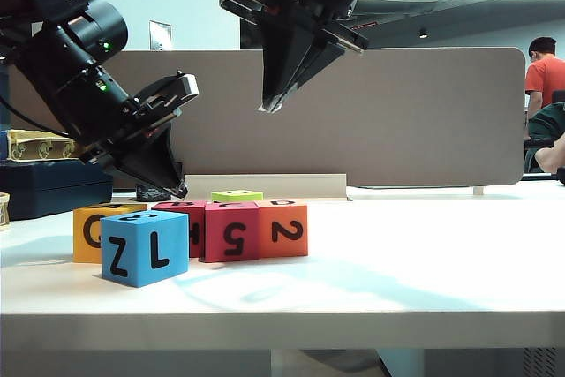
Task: Select the appropriate blocks from the scattered letter blocks on the table and arrange them in a row to spell out "ABCD".
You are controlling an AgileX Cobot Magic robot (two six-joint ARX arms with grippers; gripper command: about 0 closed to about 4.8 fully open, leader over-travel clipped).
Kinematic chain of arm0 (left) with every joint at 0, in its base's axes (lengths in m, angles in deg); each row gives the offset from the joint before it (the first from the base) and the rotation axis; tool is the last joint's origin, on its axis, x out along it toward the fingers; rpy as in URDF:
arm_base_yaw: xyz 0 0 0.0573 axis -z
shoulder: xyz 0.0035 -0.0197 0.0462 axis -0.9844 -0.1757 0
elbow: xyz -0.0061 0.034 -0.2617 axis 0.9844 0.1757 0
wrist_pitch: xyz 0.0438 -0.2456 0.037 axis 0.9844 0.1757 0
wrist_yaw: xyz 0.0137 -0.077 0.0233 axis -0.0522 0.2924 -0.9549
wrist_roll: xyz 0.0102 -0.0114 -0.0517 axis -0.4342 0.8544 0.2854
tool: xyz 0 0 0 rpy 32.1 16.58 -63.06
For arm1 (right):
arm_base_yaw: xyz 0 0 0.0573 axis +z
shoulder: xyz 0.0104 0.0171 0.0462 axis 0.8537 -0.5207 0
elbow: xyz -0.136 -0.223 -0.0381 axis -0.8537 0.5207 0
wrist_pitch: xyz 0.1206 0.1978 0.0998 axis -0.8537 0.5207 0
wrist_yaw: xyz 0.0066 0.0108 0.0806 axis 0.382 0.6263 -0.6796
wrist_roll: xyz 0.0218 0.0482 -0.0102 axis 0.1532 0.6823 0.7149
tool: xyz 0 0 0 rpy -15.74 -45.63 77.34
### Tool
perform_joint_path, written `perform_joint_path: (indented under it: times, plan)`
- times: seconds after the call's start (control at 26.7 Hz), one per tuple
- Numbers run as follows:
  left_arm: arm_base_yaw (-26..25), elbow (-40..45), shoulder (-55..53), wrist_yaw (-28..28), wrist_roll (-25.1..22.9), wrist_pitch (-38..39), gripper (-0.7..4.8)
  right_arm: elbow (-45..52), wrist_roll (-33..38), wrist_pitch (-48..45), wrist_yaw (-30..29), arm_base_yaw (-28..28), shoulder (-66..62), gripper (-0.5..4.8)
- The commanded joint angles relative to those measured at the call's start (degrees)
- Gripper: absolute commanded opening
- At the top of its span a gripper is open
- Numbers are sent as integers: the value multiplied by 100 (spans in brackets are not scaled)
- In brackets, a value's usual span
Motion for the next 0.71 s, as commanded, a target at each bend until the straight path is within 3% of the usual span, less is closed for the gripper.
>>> perform_joint_path:
  times: [0.04, 0.71]
  plan:
    - [46, -28, 15, 48, -9, 111, -6, -22, 9, -50, 13, 11, 42, -4]
    - [127, -28, 20, 131, -120, 723, -6, -22, 9, -4, 13, 9, 42, -4]
